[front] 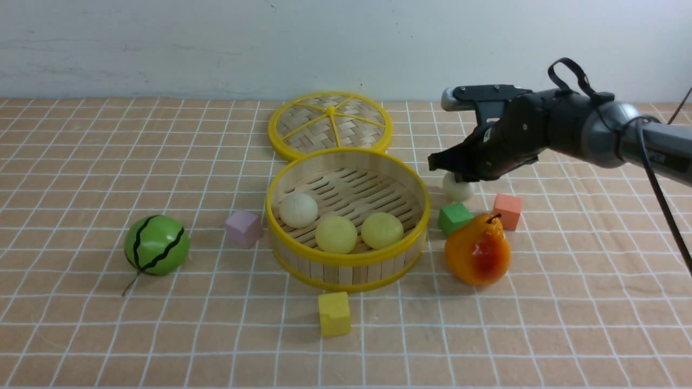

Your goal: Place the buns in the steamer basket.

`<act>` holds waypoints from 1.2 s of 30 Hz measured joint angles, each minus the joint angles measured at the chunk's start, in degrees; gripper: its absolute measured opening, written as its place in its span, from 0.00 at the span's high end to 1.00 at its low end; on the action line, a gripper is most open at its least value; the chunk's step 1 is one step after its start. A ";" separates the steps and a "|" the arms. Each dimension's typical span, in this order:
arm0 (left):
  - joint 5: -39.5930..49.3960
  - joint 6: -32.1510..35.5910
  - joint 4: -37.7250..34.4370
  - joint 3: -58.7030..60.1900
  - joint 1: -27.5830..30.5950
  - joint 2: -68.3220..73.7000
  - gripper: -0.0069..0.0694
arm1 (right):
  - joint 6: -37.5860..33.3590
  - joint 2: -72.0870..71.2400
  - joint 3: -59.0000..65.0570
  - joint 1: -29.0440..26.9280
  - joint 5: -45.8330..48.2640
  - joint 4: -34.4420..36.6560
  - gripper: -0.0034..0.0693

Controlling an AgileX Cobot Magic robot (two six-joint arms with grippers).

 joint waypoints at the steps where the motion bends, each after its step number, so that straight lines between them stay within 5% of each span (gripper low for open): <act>1: 0.00 0.00 0.00 0.00 0.00 0.00 0.79 | -0.89 -1.99 0.00 0.00 0.50 0.00 0.94; 10: 0.00 0.00 0.00 0.00 0.00 0.00 0.78 | -5.14 -9.21 -0.08 6.40 2.30 3.57 0.94; 21: 0.00 0.00 0.00 0.00 0.00 0.00 0.76 | -7.14 -1.15 -0.08 14.32 -6.02 3.84 0.88; 28: 0.00 0.00 0.00 0.00 0.00 0.00 0.75 | -7.14 0.42 -0.03 14.27 -8.82 3.57 0.55; 29: 0.00 0.00 0.00 0.00 0.00 0.00 0.75 | -7.14 -0.98 -0.03 14.27 -7.59 3.57 0.41; 32: 0.00 0.00 0.00 0.00 0.00 0.00 0.75 | -7.14 -6.64 -0.03 14.27 0.14 3.57 0.22; 36: 0.00 0.00 0.00 0.00 0.00 0.00 0.74 | -6.08 -15.07 -0.03 14.27 13.88 2.59 0.16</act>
